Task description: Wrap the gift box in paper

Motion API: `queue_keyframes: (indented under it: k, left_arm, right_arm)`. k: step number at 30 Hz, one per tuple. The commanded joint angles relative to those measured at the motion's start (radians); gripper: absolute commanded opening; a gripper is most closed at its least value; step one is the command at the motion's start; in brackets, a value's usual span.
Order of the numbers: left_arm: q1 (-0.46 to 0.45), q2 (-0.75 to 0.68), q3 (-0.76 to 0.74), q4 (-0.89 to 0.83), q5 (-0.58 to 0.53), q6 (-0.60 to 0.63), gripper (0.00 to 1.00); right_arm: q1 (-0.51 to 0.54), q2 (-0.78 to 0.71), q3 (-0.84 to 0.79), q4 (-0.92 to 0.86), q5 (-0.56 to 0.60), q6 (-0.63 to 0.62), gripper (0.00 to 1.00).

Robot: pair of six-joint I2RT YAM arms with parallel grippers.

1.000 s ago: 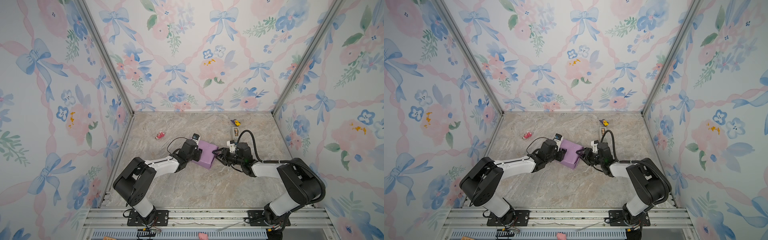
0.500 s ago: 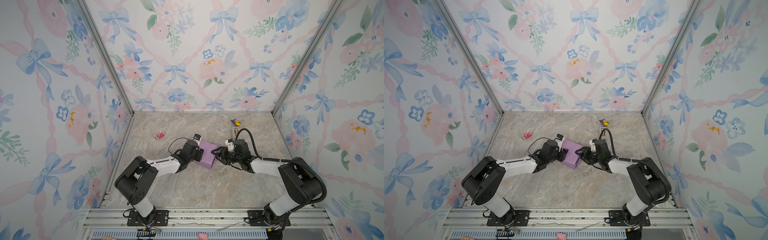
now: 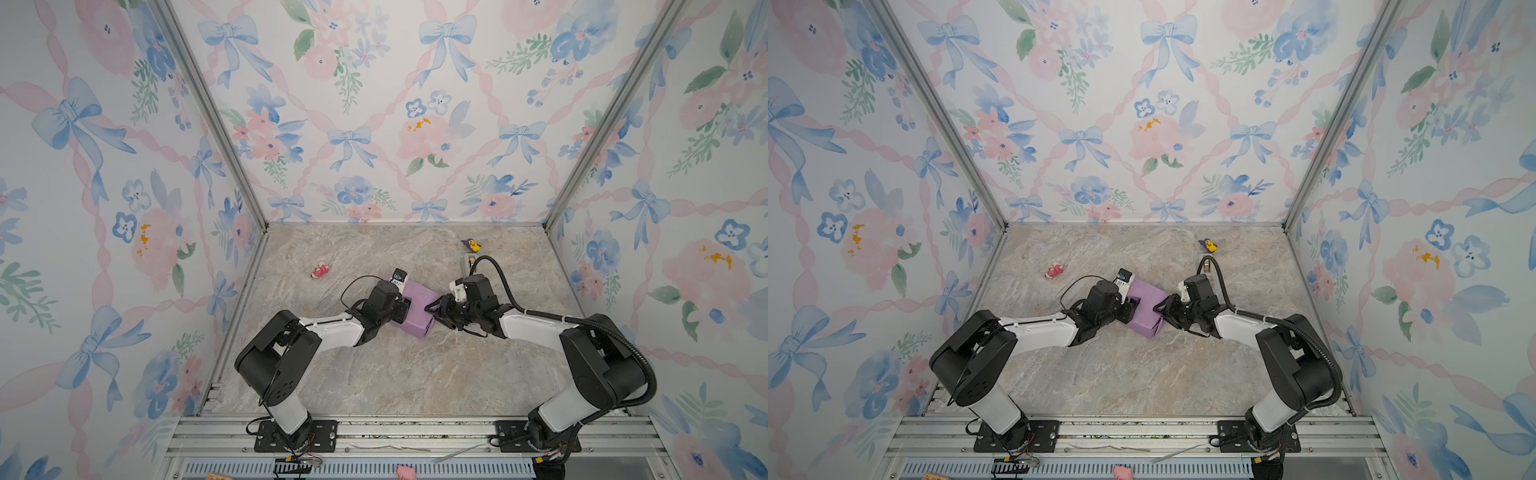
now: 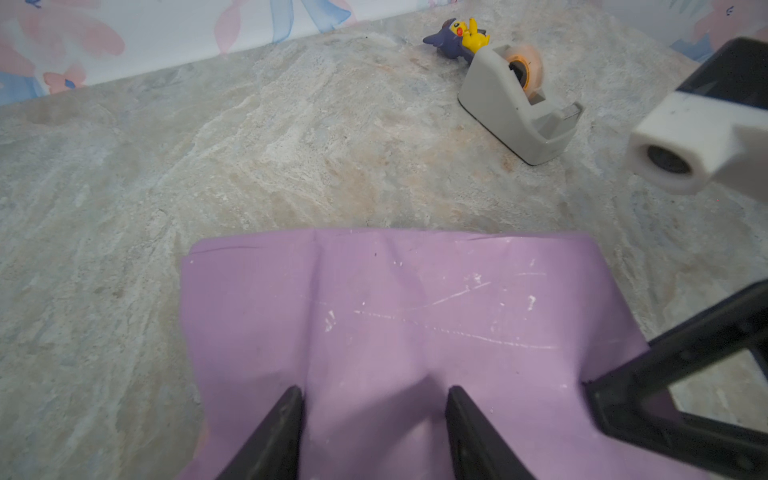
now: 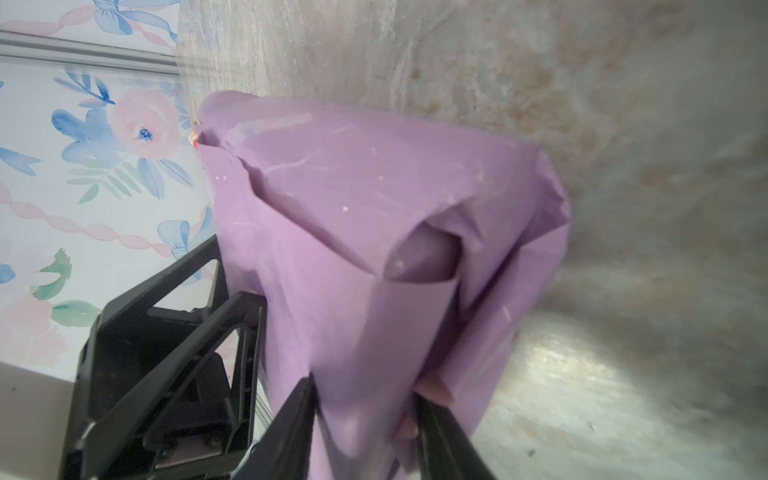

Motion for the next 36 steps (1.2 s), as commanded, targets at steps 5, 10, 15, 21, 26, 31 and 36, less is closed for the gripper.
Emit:
queue_keyframes:
  k: [5,10,15,21,26,31,36]
  left_arm:
    - [-0.036,0.157,0.031,-0.113,0.129,0.115,0.56]
    - [-0.043,0.185,0.063,-0.075,0.156,0.161,0.57]
    - [-0.043,0.106,0.061,-0.053,0.172,0.237,0.66]
    - [-0.045,-0.097,-0.002,-0.009,0.217,0.391,0.82]
    - [-0.096,-0.206,-0.118,0.010,0.346,0.618,0.84]
    - [-0.199,-0.181,-0.186,0.080,0.172,0.684,0.86]
    - [-0.283,-0.116,-0.198,0.218,-0.110,0.601,0.87]
  right_arm:
    - [0.034,-0.035,-0.030,-0.004,0.034,0.060,0.31]
    - [0.033,-0.082,-0.072,-0.016,0.084,0.095,0.23]
    - [0.029,-0.076,-0.072,-0.020,0.097,0.109,0.20]
    - [0.028,-0.073,-0.069,-0.018,0.101,0.123,0.19]
    - [0.026,-0.064,-0.073,-0.005,0.093,0.130,0.19]
    - [0.026,-0.053,-0.083,0.020,0.087,0.148,0.19]
    - [0.033,-0.059,-0.096,0.041,0.092,0.177,0.18]
